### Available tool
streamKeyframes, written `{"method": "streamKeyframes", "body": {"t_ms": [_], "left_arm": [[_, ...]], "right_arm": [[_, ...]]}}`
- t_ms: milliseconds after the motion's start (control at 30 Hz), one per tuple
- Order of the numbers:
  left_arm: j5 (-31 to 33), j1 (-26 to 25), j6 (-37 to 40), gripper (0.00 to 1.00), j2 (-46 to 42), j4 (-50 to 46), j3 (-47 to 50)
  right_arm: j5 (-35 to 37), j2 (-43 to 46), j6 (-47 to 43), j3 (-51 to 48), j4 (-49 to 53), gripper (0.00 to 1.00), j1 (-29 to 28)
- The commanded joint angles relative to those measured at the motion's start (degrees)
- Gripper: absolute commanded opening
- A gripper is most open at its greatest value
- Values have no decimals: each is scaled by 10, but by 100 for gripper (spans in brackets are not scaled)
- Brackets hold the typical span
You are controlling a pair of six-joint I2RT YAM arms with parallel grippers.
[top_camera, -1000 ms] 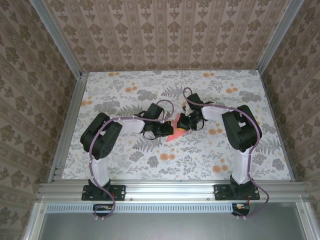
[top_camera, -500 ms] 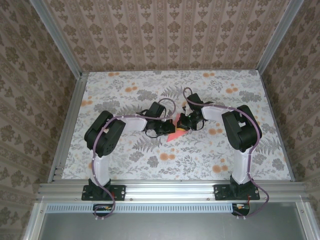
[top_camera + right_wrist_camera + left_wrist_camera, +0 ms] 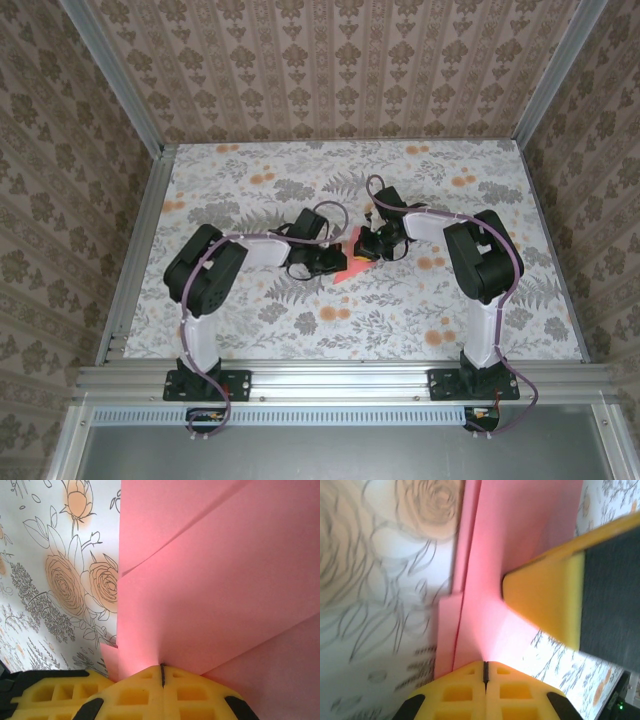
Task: Fold a paper plane with a square sheet of paper (pick it up from the middle)
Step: Fourth fold the wing at the center of the table.
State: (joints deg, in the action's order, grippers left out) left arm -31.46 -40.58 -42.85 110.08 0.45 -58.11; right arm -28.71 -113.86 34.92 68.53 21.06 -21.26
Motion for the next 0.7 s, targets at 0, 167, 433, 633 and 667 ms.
{"method": "streamKeyframes", "body": {"t_ms": [0,167,433,633,667], "left_arm": [[4,-11,19,5,-22,-85,47],[1,-14,23,5,-46,-89,81],[8,-10,49,4,-87,-122,87],[20,13,16,5,-153,-23,84],[24,12,9,5,-154,-5,81]], "right_arm": [[101,-58,8,-28,38,2,1],[103,-58,5,-27,41,2,1],[103,-52,2,-21,46,2,1],[45,-15,-8,-18,17,3,1],[34,-8,-8,-16,10,3,1]]}}
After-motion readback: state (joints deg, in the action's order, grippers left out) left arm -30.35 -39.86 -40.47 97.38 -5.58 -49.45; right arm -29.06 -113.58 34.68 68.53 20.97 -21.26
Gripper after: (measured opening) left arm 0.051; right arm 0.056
